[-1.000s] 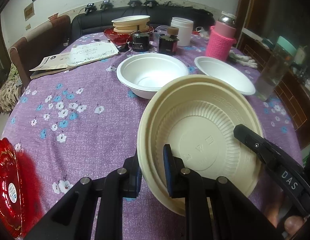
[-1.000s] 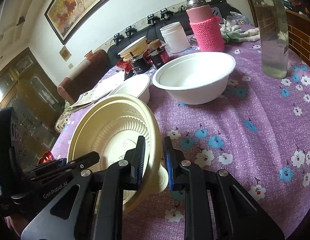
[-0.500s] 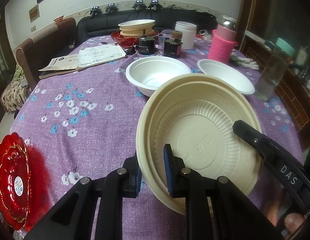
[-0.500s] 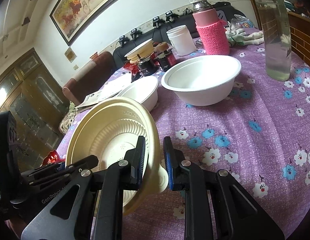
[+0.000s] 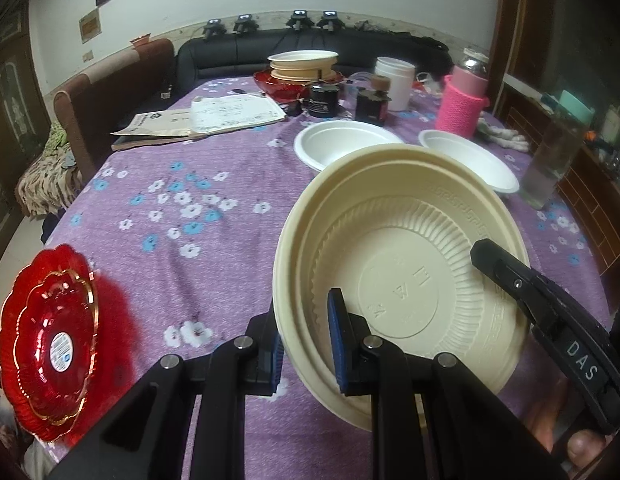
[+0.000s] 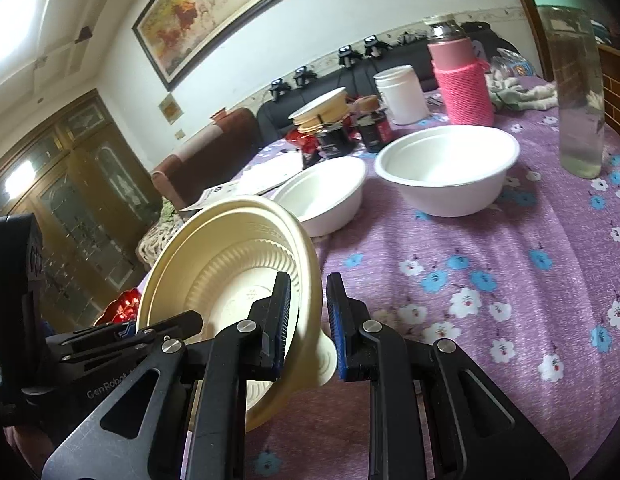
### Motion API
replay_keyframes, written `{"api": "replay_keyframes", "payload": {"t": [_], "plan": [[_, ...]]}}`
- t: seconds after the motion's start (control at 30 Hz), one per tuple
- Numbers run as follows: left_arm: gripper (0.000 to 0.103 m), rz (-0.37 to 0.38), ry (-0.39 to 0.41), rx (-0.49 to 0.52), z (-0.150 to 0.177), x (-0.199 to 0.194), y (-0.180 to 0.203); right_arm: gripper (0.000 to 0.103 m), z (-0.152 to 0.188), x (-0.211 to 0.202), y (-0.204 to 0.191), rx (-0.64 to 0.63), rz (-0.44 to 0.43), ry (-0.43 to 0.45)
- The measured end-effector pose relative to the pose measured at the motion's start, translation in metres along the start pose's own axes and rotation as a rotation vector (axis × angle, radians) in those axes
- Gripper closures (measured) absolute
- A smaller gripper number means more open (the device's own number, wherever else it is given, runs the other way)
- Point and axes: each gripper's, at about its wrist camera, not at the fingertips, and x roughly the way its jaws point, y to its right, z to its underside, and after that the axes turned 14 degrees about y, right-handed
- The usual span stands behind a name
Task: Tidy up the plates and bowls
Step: 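Lift the cream bowl and carry it toward the red scalloped plate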
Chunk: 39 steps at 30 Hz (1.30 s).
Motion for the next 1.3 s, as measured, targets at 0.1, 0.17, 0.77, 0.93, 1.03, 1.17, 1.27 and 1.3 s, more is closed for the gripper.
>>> {"api": "replay_keyframes", "payload": {"t": [0.1, 0.17, 0.77, 0.93, 1.03, 1.17, 1.27, 1.3], "plan": [[0.084, -0.014, 0.007, -0.007, 0.003, -0.005, -0.008, 0.085, 0.005, -0.001, -0.01, -0.019, -0.019, 0.005], [0.084, -0.02, 0.007, -0.014, 0.006, -0.009, -0.013, 0.085, 0.009, -0.002, -0.015, -0.027, -0.033, 0.006], [0.084, -0.091, 0.008, -0.07, 0.035, -0.043, -0.07, 0.085, 0.037, -0.002, -0.076, -0.068, -0.133, -0.015], [0.083, -0.123, 0.003, -0.094, 0.044, -0.054, -0.093, 0.085, 0.05, 0.002, -0.1, -0.095, -0.172, -0.056], [0.083, -0.137, -0.003, -0.12, 0.049, -0.058, -0.109, 0.085, 0.058, 0.006, -0.115, -0.117, -0.198, -0.086], [0.083, -0.17, 0.001, -0.167, 0.051, -0.065, -0.132, 0.085, 0.065, 0.015, -0.135, -0.137, -0.236, -0.121], [0.083, -0.191, 0.011, -0.203, 0.049, -0.07, -0.151, 0.085, 0.069, 0.021, -0.152, -0.159, -0.264, -0.134], [0.083, -0.197, 0.015, -0.216, 0.049, -0.072, -0.157, 0.084, 0.071, 0.024, -0.158, -0.166, -0.273, -0.139]]}}
